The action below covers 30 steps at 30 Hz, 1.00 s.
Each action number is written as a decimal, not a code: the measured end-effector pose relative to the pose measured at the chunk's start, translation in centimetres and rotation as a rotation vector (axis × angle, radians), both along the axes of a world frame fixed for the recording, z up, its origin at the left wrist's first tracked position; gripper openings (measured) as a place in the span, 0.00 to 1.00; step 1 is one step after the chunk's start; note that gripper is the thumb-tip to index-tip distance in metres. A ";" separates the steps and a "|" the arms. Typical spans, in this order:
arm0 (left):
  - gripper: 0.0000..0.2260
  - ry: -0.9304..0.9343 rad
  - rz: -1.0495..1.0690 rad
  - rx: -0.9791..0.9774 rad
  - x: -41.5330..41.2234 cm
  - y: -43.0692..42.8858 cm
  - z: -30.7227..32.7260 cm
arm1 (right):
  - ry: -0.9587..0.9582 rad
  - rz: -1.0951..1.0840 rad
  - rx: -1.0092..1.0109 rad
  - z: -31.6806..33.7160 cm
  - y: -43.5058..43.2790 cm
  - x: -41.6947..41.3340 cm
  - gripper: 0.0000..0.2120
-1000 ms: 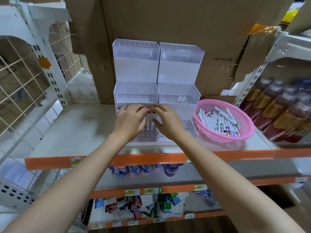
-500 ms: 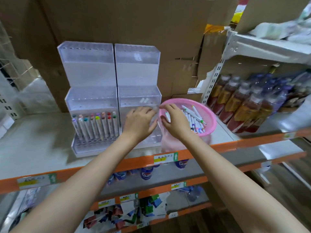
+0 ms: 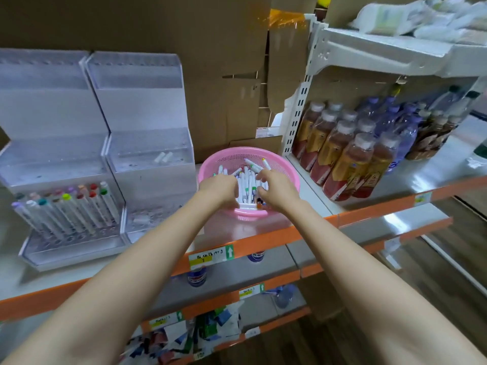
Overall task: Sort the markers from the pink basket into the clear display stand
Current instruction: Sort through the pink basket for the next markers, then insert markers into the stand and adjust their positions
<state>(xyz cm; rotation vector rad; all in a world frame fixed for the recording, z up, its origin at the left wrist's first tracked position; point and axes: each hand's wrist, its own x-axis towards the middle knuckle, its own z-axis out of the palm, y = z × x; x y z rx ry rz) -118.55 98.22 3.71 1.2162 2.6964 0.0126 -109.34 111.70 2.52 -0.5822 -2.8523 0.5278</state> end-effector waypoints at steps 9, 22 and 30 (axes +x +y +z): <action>0.07 0.121 -0.081 -0.091 -0.9 1.7 -0.1 | -0.083 0.131 -0.069 -1.0 1.5 -2.6 0.06; 0.15 0.176 0.225 0.314 -1.6 1.9 -1.3 | -0.063 0.130 -0.143 -1.2 1.9 -3.7 0.09; 0.20 -0.068 0.234 0.185 -0.7 2.9 -1.5 | -0.086 0.111 -0.139 -1.4 1.9 -3.5 0.11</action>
